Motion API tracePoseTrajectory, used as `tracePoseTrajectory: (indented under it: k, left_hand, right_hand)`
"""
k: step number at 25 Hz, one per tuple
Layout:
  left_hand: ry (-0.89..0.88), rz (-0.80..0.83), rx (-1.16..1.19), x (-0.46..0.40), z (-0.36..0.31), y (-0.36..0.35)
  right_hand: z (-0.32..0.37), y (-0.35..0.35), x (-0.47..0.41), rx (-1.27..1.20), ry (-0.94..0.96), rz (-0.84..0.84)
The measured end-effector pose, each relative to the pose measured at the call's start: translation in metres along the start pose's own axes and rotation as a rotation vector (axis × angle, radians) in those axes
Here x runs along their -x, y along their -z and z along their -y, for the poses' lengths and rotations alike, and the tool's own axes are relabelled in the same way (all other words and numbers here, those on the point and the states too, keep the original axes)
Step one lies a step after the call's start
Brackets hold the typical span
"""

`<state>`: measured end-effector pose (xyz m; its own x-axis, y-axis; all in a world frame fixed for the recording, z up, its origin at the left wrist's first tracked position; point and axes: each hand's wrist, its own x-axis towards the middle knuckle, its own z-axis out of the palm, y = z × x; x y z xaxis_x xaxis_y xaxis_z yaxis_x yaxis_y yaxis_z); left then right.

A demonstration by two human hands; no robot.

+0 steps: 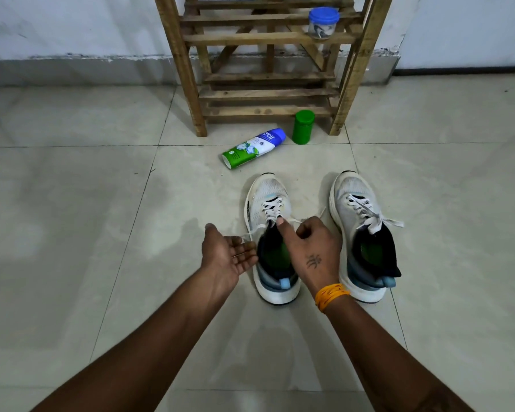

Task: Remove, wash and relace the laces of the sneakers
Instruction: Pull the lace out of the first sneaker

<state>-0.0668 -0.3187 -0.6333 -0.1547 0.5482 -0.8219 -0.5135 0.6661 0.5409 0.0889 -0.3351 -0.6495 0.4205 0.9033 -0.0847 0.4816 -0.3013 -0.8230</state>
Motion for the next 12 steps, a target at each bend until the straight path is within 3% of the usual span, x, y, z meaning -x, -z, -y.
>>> tracePoseTrajectory:
  k: [2,5,7,9,12]
  left_hand:
    - [-0.205,-0.020,-0.239,0.002,0.006,-0.003]
    - [-0.792,-0.107,-0.848,0.003,0.018,-0.006]
    - [-1.018,-0.127,-1.040,0.002,0.018,-0.007]
    - [-1.118,-0.154,-1.134,-0.002,0.013,-0.006]
    - [-1.084,-0.149,-1.080,-0.006,0.009,-0.006]
  right_hand:
    - [-0.007,-0.006,0.000,0.045,0.106,-0.006]
    - [-0.011,-0.008,-0.007,0.094,0.253,-0.017]
    - [-0.011,-0.008,-0.011,0.142,0.334,-0.033]
    - [-0.013,-0.008,-0.010,0.137,0.374,-0.059]
    - [-0.018,-0.009,-0.010,0.025,0.317,-0.083]
